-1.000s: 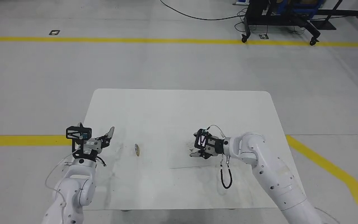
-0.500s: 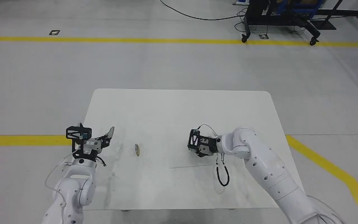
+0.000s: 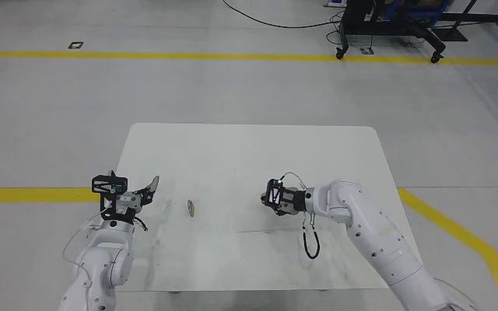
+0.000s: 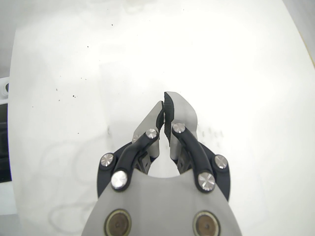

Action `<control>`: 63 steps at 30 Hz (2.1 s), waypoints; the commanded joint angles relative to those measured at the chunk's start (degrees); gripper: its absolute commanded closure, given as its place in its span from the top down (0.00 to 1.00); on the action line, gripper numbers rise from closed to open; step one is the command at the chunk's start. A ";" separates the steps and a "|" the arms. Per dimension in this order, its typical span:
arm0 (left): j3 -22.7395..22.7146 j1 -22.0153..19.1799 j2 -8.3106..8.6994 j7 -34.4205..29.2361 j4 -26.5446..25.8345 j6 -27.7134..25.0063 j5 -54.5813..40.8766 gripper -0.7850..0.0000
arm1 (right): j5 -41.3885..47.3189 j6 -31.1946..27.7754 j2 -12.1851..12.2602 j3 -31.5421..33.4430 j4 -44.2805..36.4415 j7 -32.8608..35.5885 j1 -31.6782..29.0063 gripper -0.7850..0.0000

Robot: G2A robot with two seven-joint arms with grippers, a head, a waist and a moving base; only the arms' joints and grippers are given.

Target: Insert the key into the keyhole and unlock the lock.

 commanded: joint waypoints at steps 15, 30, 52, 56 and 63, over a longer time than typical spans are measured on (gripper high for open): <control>0.00 0.00 0.00 0.00 0.00 0.00 0.00 1.00 | 4.95 2.09 -0.05 1.70 -1.11 -14.87 -2.44 0.00; 0.00 0.00 0.00 0.00 0.00 0.00 0.00 1.00 | 14.79 1.08 -1.13 0.70 2.33 -26.28 -1.38 0.00; 5.36 -22.28 -0.03 -59.10 14.14 -16.93 -95.29 1.00 | 37.54 -5.04 -5.75 -8.80 10.09 -38.56 2.35 0.00; 6.87 -24.98 0.02 -64.50 16.26 -14.00 -98.08 1.00 | 38.20 -5.47 -6.03 -9.16 10.49 -39.55 2.34 0.00; 7.10 -24.57 0.02 -63.70 15.89 -14.46 -97.45 1.00 | 38.20 -5.47 -6.03 -9.16 10.49 -39.55 2.34 0.00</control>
